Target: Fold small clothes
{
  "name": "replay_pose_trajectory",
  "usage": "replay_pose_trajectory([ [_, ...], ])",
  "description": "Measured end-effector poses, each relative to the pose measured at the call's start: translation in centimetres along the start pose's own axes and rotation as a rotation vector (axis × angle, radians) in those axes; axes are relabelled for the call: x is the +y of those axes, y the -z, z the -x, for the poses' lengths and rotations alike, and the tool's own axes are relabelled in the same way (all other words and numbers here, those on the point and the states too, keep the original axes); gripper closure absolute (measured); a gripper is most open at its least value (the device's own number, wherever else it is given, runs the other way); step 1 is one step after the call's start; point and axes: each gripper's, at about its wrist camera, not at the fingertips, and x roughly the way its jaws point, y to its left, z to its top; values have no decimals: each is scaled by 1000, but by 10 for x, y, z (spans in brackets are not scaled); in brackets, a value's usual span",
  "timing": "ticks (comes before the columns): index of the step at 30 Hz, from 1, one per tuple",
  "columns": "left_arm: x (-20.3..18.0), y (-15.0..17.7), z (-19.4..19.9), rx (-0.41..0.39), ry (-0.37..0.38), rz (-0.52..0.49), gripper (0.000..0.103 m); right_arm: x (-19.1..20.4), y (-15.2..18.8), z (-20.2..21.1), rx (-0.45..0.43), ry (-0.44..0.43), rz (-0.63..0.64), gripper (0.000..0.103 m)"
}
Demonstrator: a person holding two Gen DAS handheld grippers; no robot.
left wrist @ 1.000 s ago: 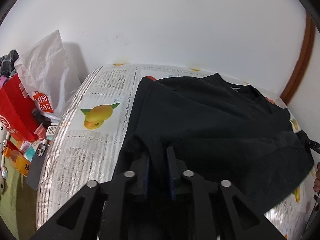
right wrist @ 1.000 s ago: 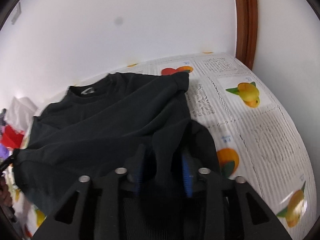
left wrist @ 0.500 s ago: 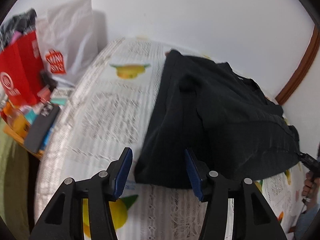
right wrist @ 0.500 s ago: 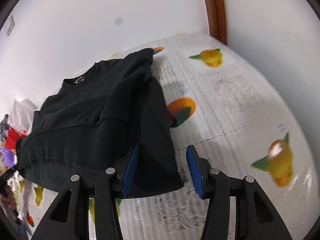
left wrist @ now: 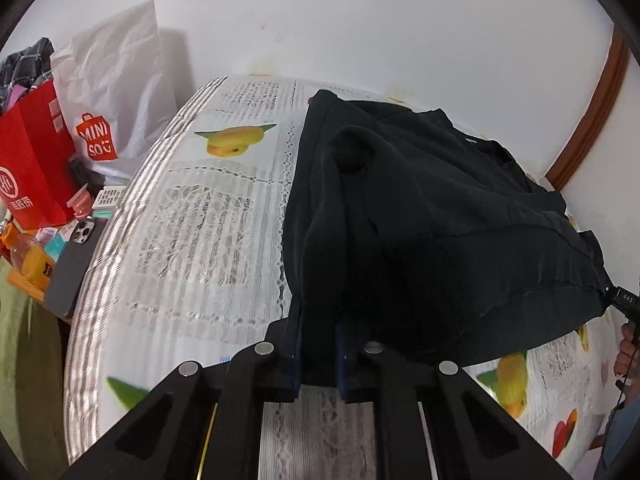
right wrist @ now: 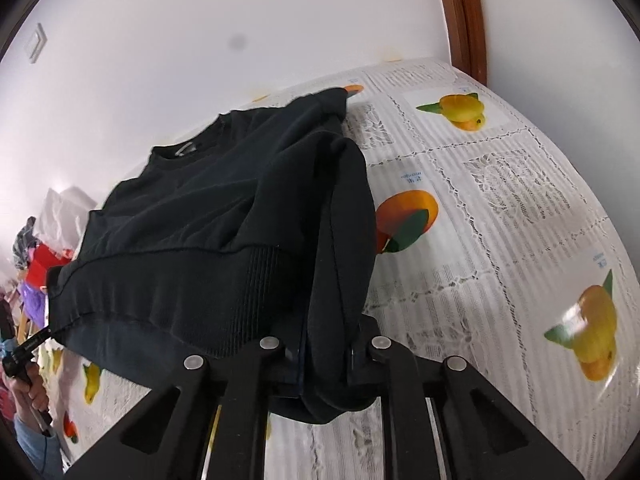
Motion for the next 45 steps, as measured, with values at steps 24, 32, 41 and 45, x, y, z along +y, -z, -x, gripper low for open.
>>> replay_pose_trajectory([
  [24, -16, 73, 80, 5, -23, -58, 85, -6, 60, 94, -41, 249, 133, 77],
  [32, -41, 66, 89, -28, 80, -84, 57, 30, 55, 103, -105, 140, 140, 58],
  [41, -63, 63, 44, 78, 143, -51, 57, 23, 55, 57, -66, 109, 24, 58],
  [45, -63, 60, 36, 82, 139, -16, 63, 20, 51, 47, -86, 59, -27, 66],
])
